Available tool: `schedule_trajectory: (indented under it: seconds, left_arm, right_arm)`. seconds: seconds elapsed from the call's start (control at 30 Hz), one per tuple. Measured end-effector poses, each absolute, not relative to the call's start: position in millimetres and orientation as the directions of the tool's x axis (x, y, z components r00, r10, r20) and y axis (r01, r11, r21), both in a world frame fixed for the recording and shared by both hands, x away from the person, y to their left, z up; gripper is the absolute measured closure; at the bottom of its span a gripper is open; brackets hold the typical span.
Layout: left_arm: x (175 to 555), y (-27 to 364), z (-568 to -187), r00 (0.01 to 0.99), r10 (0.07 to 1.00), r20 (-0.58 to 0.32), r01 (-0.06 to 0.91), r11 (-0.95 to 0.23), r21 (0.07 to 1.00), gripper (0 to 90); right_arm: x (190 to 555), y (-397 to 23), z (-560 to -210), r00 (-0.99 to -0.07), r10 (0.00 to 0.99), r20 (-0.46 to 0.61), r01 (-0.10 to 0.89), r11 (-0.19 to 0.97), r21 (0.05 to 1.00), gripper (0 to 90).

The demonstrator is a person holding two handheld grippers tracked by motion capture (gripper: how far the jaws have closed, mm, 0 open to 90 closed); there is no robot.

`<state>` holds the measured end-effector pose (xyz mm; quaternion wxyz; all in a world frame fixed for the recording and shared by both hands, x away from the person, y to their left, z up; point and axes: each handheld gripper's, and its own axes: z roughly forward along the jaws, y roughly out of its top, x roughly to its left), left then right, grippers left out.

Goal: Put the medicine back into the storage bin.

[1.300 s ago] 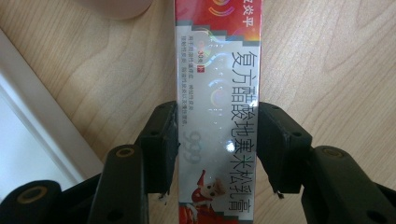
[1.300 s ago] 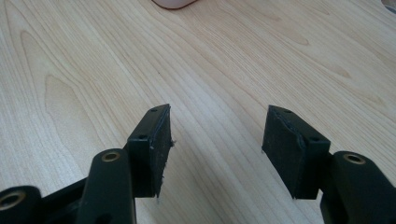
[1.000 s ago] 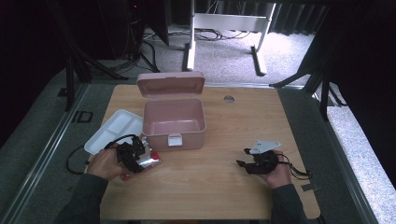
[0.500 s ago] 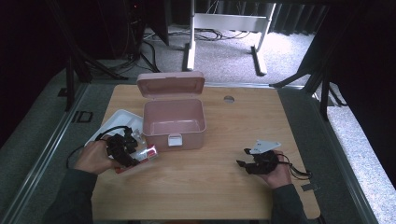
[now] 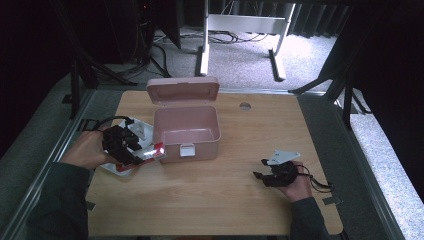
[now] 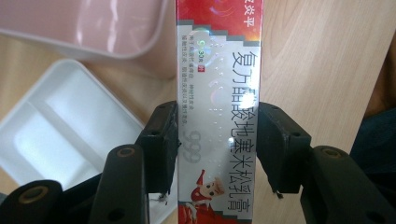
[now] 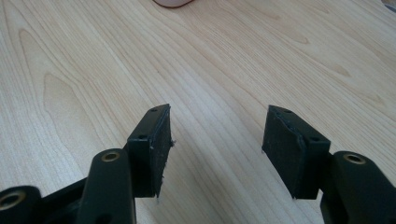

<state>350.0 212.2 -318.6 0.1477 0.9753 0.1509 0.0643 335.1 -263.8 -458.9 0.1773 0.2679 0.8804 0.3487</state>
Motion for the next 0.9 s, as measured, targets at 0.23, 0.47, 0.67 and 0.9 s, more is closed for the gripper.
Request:
schedule_trajectory:
  seconds: [0.23,0.47,0.67,0.9]
  left_arm:
    - [360.2,202.6,-292.4,0.953,0.281,0.114,0.24,-0.929,0.283,51.4]
    - [373.3,191.9,-276.1,0.953,0.267,0.14,0.221,-0.934,0.279,51.4]
    - [392.2,177.8,-272.9,0.954,0.259,0.152,0.21,-0.937,0.277,51.5]
    - [407.0,155.9,-283.0,0.957,0.24,0.162,0.194,-0.947,0.256,51.5]
  right_arm:
    - [335.2,-263.5,-459.5,-0.795,0.593,-0.129,0.349,0.62,0.703,41.3]
    - [335.2,-263.6,-459.5,-0.794,0.594,-0.128,0.349,0.618,0.704,41.2]
    - [335.4,-263.2,-460.1,-0.795,0.593,-0.127,0.349,0.619,0.704,41.2]
    - [335.3,-263.1,-460.5,-0.794,0.594,-0.129,0.35,0.62,0.702,41.2]
